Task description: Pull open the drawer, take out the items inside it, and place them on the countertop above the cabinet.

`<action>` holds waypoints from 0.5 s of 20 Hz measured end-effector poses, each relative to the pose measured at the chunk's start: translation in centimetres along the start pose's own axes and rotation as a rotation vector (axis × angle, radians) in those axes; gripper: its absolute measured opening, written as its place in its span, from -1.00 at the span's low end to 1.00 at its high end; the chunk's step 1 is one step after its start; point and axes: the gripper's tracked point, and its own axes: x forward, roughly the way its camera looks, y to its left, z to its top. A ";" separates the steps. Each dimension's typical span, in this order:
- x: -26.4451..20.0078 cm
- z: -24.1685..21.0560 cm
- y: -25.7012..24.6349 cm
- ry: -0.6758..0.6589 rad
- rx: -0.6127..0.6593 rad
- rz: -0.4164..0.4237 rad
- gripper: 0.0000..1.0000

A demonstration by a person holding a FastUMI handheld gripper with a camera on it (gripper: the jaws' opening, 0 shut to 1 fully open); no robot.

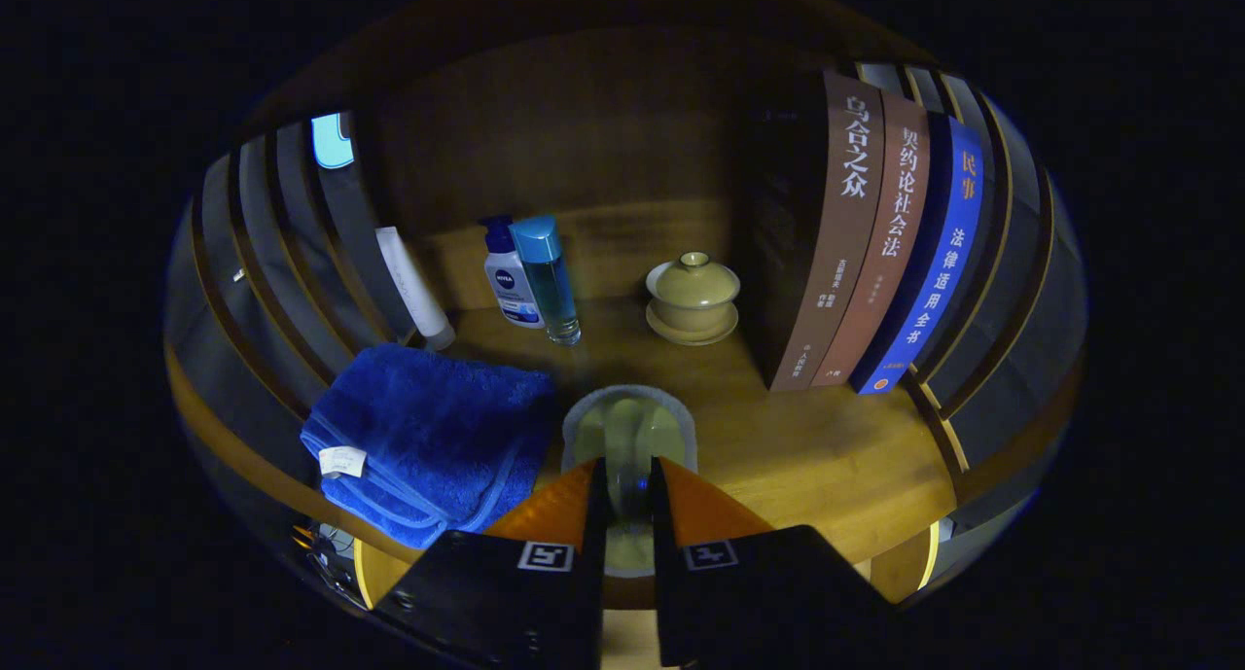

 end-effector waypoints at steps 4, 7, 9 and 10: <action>-0.2 -0.1 0.5 -0.028 0.047 0.033 0.31; -2.4 0.4 0.2 -0.102 0.068 0.036 0.72; -4.5 0.1 0.4 -0.154 0.071 0.053 0.99; -5.7 -0.1 0.6 -0.183 0.072 0.063 0.99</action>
